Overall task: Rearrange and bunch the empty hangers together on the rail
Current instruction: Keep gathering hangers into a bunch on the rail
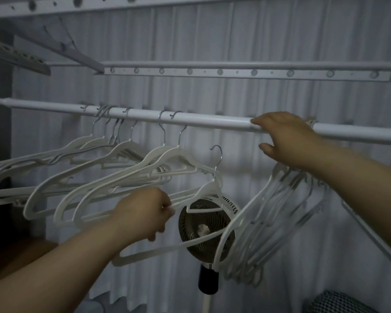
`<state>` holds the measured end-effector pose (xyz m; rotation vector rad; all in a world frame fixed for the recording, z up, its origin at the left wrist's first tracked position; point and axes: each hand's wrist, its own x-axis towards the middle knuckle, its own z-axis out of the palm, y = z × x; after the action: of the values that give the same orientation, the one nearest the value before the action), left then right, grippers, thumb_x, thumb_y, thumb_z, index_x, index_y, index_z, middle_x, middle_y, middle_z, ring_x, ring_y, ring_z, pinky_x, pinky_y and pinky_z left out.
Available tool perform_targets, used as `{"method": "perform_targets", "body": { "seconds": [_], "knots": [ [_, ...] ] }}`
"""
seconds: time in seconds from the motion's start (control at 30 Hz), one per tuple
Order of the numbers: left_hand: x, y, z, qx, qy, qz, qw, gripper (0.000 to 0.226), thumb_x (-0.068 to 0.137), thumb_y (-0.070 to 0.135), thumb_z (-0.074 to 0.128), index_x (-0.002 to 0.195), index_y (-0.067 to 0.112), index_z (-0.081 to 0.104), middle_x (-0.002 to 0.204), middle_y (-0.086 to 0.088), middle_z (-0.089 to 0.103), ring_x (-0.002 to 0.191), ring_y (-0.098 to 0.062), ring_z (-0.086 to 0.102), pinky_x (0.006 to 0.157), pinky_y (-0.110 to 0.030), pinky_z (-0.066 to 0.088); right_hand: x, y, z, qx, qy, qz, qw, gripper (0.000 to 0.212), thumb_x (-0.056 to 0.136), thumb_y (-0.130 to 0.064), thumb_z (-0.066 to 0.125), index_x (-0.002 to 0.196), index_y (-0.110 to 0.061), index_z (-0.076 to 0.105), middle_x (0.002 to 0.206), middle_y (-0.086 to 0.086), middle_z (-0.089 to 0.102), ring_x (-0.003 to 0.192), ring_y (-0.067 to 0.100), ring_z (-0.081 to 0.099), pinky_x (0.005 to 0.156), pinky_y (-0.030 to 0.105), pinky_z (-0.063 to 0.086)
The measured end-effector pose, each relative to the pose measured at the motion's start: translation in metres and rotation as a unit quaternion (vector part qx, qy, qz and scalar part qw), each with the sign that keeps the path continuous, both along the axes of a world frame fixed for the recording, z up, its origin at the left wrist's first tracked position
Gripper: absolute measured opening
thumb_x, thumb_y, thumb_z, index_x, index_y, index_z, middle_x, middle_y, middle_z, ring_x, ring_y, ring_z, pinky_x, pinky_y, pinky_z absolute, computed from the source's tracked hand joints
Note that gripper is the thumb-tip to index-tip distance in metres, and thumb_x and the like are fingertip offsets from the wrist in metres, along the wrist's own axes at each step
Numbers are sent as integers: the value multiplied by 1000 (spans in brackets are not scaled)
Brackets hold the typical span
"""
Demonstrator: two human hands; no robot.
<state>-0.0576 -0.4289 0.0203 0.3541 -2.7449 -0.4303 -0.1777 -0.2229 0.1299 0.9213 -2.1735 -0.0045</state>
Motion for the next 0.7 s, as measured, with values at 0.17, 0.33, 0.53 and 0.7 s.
{"method": "perform_targets", "body": {
  "seconds": [0.17,0.33,0.53,0.7],
  "knots": [
    [42,-14,-15,6,-14,-12,1000,19,93,34,44,86,30,60,66,11,66,45,0,58,56,-15,49,23,-33,-16,66,-122,45,989,58,91,-26,51,143,-20,27,151,2,29,137,20,30,111,30,26],
    [81,-33,-26,12,-19,-16,1000,23,90,36,49,69,40,56,61,16,66,50,9,59,56,-12,47,38,-61,-30,73,-266,59,959,49,92,-27,51,138,-16,39,141,3,44,125,20,45,98,25,34],
    [110,-54,-43,73,-23,-32,997,18,88,34,54,76,29,67,62,32,63,49,6,58,58,-18,50,53,-71,-39,47,-433,134,890,17,86,-20,60,75,-13,70,64,-7,67,58,3,59,57,16,46],
    [118,-66,-52,77,-31,-36,996,20,86,31,58,67,37,60,67,10,68,64,-2,62,70,-21,52,66,-68,-39,45,-512,148,845,19,86,-17,58,69,-14,65,50,-5,64,50,3,59,47,14,47]
  ]
}}
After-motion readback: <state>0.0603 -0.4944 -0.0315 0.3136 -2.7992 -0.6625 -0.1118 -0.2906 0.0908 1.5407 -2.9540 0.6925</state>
